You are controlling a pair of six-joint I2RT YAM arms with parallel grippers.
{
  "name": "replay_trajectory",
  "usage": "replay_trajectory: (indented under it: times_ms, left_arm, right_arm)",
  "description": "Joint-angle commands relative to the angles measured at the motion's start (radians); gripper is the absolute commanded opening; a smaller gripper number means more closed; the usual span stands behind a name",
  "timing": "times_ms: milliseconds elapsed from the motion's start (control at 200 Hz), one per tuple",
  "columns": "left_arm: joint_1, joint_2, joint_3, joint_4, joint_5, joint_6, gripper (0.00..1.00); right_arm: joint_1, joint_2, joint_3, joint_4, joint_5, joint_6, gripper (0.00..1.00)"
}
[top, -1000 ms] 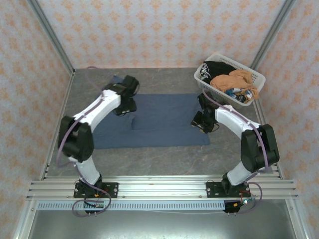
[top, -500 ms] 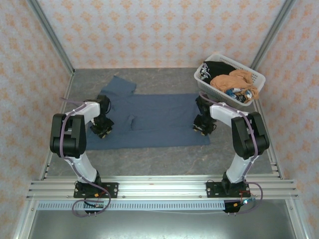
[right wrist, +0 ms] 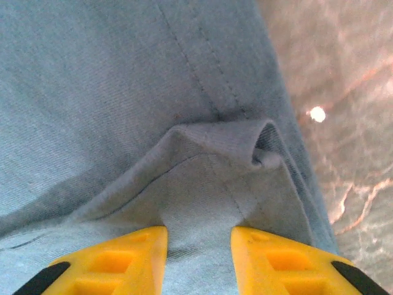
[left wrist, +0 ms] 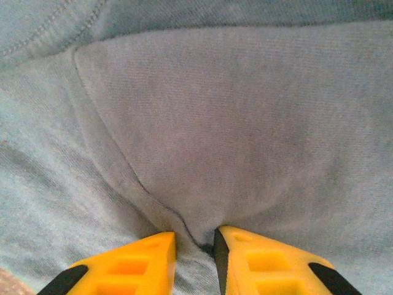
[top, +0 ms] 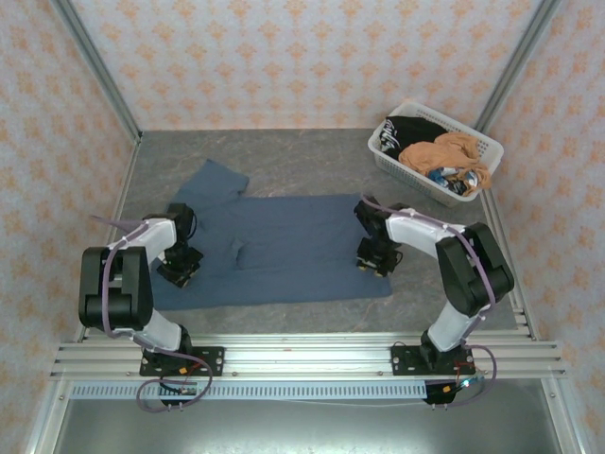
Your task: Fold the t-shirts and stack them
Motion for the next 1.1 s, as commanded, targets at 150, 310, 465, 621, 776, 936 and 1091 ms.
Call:
replay_trajectory:
  times_ms: [150,310,465,621,776,936,1091]
  left_arm:
    - [0.018,-0.017,-0.058,-0.081,-0.057,0.008,0.25]
    - [0.018,-0.044,-0.074,-0.085,-0.057,0.01,0.26]
    - [0.018,-0.047,-0.114,-0.048,-0.015,0.006,0.25]
    - [0.016,-0.095,-0.091,-0.033,-0.01,0.021,0.29]
    - [-0.009,-0.102,0.155,-0.016,-0.025,0.12,0.46]
    - [-0.013,0.173,0.538,-0.042,0.021,0.254,0.53]
    - [-0.016,0.472,0.913,-0.074,0.025,0.308,0.59]
  right_arm:
    - [0.015,-0.03,-0.072,-0.099,-0.008,0.046,0.35]
    - [0.015,-0.062,-0.088,-0.116,-0.025,0.068,0.35]
    - [0.015,-0.063,-0.116,-0.108,-0.033,0.06,0.35]
    - [0.015,-0.114,-0.064,-0.129,-0.002,0.05,0.39]
    - [0.01,-0.202,0.062,-0.081,0.077,-0.006,0.51]
    - [-0.032,-0.14,0.216,0.092,0.004,-0.116,0.6]
    - [-0.065,-0.012,0.402,0.159,-0.038,-0.199,0.62]
